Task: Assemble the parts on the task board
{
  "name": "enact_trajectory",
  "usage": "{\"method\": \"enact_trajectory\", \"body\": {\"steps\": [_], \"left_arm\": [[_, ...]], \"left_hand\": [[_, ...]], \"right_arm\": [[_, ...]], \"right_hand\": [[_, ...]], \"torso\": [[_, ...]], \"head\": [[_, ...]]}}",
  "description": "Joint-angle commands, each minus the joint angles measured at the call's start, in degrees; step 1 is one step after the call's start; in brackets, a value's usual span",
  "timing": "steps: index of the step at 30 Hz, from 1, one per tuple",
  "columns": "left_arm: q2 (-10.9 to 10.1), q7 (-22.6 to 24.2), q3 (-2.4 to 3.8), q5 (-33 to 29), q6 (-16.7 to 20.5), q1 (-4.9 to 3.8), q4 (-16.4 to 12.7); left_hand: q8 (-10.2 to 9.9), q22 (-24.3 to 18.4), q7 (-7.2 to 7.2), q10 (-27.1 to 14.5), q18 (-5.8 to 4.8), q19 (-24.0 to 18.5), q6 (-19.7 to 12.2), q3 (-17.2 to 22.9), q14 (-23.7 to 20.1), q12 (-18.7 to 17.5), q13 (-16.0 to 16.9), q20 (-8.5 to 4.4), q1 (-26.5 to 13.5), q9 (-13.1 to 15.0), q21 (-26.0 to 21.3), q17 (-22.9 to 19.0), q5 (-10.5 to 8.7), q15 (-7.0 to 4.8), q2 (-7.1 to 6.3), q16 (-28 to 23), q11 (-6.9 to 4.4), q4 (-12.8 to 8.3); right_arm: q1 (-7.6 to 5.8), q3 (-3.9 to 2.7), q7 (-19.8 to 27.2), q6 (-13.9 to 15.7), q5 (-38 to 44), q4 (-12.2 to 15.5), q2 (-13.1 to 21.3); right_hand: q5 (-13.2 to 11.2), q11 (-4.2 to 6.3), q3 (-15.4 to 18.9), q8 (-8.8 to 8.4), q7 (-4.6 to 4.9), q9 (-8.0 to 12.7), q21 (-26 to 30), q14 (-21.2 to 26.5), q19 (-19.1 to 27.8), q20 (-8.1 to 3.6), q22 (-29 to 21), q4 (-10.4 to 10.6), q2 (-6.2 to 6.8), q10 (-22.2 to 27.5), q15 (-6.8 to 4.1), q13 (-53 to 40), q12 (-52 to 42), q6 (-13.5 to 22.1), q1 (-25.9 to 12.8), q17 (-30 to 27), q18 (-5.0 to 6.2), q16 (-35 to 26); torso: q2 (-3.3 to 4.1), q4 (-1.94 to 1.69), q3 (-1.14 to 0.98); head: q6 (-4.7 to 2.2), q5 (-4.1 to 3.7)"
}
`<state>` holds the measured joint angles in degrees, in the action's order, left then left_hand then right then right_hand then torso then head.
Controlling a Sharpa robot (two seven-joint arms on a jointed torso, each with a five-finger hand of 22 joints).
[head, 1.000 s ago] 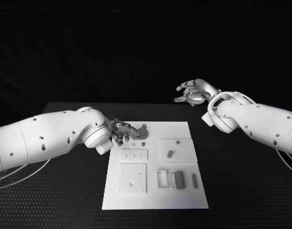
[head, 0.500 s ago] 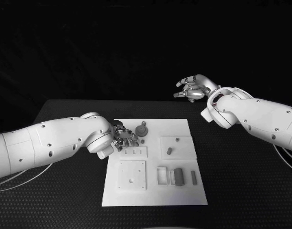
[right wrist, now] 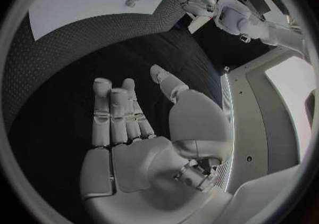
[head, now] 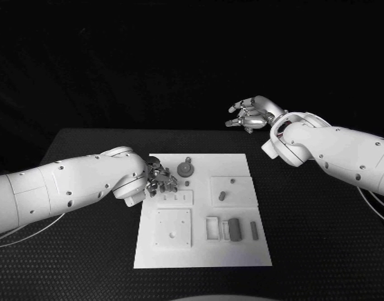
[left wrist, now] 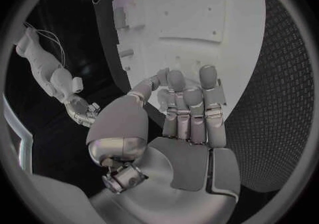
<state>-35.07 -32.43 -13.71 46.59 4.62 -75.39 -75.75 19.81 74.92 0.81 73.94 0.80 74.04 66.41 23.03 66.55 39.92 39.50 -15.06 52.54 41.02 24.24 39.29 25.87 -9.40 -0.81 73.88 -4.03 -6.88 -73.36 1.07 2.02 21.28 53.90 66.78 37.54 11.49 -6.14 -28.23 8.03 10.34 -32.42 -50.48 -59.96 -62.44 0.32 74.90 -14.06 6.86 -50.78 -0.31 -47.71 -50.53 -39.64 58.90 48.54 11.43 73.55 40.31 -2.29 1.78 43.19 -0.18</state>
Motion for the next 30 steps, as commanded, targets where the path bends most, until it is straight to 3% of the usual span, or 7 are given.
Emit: {"method": "enact_trajectory", "body": {"steps": [1,11,30], "left_arm": [[0.4,-0.2,0.06,4.5,-2.7,-0.04,0.2],[1.2,-0.4,0.07,7.5,-4.1,0.65,1.2],[1.9,-0.3,0.08,7.5,-5.3,0.95,1.2]], "left_hand": [[0.1,1.3,0.95,0.1,-0.74,0.4,1.0,10.0,-0.1,0.1,-0.1,-0.1,0.4,-0.1,0.4,-0.1,-0.14,-0.49,0.38,0.3,-0.14,-9.5],[0.1,1.3,0.97,0.0,-0.75,0.4,0.9,10.2,-0.1,0.1,-0.1,-0.11,0.4,-0.1,0.4,-0.2,-0.29,-0.51,0.33,0.3,-0.12,-9.5],[0.1,1.3,0.99,0.0,-0.76,0.4,0.9,10.3,-0.1,0.0,-0.1,-0.12,0.5,0.0,0.4,-0.3,-0.42,-0.51,0.34,0.3,-0.11,-9.5]], "right_arm": [[-0.02,-0.04,0.1,-1.1,-0.1,0.2,0.0],[-0.02,-0.04,-0.1,-1.6,-0.1,0.5,-0.1],[-0.02,-0.04,-0.1,-2.3,-0.1,0.6,-0.3]], "right_hand": [[0.1,0.12,0.0,0.36,2.19,0.1,0.3,0.5,0.5,-0.02,0.9,0.3,-0.58,0.5,0.04,0.1,-0.4,0.0,-0.1,-0.1,3.57,0.0],[0.1,0.11,0.1,0.38,2.21,0.1,0.3,0.6,0.5,0.02,0.9,0.4,-0.65,0.5,0.06,0.2,-0.5,0.1,-0.4,-0.1,3.57,0.0],[0.1,0.08,0.2,0.41,2.23,0.2,0.3,0.7,0.6,0.07,0.9,0.6,-0.67,0.7,0.08,0.4,-0.6,0.2,-0.6,-0.2,3.57,0.0]], "torso": [[-0.03,0.0,-0.03],[-0.02,0.01,-0.02],[-0.02,0.03,-0.06]], "head": [[0.23,0.01],[0.5,-0.17],[0.8,-0.42]]}}
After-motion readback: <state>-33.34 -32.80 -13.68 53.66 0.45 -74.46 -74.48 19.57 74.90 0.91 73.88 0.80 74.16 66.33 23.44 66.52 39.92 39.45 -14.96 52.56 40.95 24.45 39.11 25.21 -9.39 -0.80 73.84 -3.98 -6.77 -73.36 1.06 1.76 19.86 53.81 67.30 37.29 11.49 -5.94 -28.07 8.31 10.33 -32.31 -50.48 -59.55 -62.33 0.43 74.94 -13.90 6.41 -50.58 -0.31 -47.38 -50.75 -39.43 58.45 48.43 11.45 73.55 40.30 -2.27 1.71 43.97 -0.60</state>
